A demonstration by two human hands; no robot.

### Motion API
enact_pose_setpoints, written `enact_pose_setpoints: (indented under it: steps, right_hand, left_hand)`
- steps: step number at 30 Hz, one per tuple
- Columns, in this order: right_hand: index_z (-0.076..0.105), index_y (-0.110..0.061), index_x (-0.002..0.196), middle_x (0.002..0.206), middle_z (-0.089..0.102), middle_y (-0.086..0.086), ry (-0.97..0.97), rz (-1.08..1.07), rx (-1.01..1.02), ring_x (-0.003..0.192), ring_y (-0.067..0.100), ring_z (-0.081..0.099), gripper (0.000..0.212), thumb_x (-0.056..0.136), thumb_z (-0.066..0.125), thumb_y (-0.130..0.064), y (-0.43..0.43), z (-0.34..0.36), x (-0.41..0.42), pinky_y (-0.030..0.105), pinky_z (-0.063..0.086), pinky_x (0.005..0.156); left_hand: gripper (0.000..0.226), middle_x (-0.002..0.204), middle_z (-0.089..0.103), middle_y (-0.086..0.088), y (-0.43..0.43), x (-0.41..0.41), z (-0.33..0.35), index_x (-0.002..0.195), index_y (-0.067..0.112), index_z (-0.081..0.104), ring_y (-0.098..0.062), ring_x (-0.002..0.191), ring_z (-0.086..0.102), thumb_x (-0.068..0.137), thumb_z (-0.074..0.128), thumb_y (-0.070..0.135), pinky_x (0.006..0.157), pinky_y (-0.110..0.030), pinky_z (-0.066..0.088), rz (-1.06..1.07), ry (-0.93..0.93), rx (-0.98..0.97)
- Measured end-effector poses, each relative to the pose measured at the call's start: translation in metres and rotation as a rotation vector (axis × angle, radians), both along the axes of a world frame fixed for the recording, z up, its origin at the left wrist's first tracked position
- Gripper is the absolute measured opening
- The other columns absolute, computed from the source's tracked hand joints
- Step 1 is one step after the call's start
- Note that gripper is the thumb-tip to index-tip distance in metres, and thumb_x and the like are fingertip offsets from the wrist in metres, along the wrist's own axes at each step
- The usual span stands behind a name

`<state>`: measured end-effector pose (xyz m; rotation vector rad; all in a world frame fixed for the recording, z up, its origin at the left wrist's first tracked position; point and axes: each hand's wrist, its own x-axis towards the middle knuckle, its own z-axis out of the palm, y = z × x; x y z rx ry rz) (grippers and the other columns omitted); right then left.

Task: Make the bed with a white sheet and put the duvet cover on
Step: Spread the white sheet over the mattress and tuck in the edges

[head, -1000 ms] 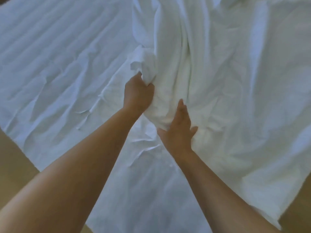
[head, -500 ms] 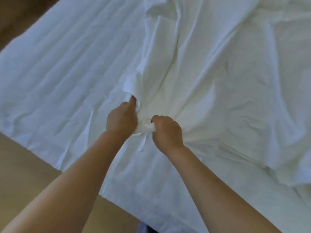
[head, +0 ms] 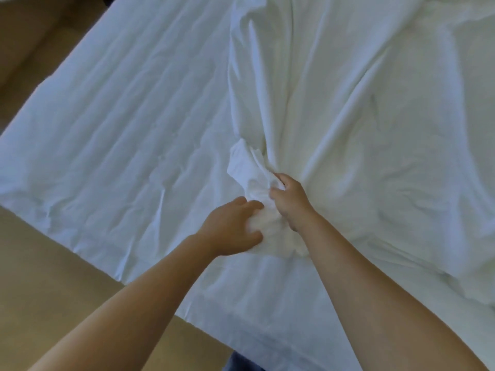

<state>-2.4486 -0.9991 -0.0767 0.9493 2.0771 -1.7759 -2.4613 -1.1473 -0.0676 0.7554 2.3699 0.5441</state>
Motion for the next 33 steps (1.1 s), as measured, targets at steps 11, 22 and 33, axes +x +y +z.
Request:
enact_pose_setpoints:
  steps: [11,22,33]
  right_hand:
    - [0.061,-0.016,0.071,0.065,0.053,-0.001,-0.014,-0.076,-0.189,0.06,0.013,0.048,0.023,0.083,0.041,-0.012,-0.03,0.007,-0.023,0.02,0.04,0.051]
    - [0.046,-0.006,0.064,0.053,0.038,-0.007,0.242,-0.007,-0.092,0.048,0.006,0.032,0.023,0.087,0.042,-0.009,-0.263,0.062,-0.221,0.021,0.028,0.044]
    - [0.011,-0.03,0.15,0.154,0.024,-0.004,0.032,0.604,-0.174,0.14,0.015,0.025,0.079,0.088,0.059,-0.035,-0.492,0.029,-0.367,0.035,0.026,0.113]
  left_hand:
    - [0.011,0.07,0.062,-0.003,0.039,-0.102,-0.007,0.085,0.014,0.059,-0.017,0.058,0.063,0.078,0.068,0.016,0.049,-0.023,0.048,1.047,-0.789,0.535]
    - [0.025,0.055,0.057,0.017,-0.196,-0.294,0.051,0.064,0.028,0.054,0.002,0.052,0.05,0.075,0.05,0.006,0.05,-0.017,0.041,0.932,-0.044,0.623]
    - [0.08,0.124,0.05,0.008,-0.478,-0.442,0.016,0.143,0.014,0.025,-0.011,0.113,0.049,0.081,0.072,0.032,0.088,-0.023,0.037,1.24,0.087,0.297]
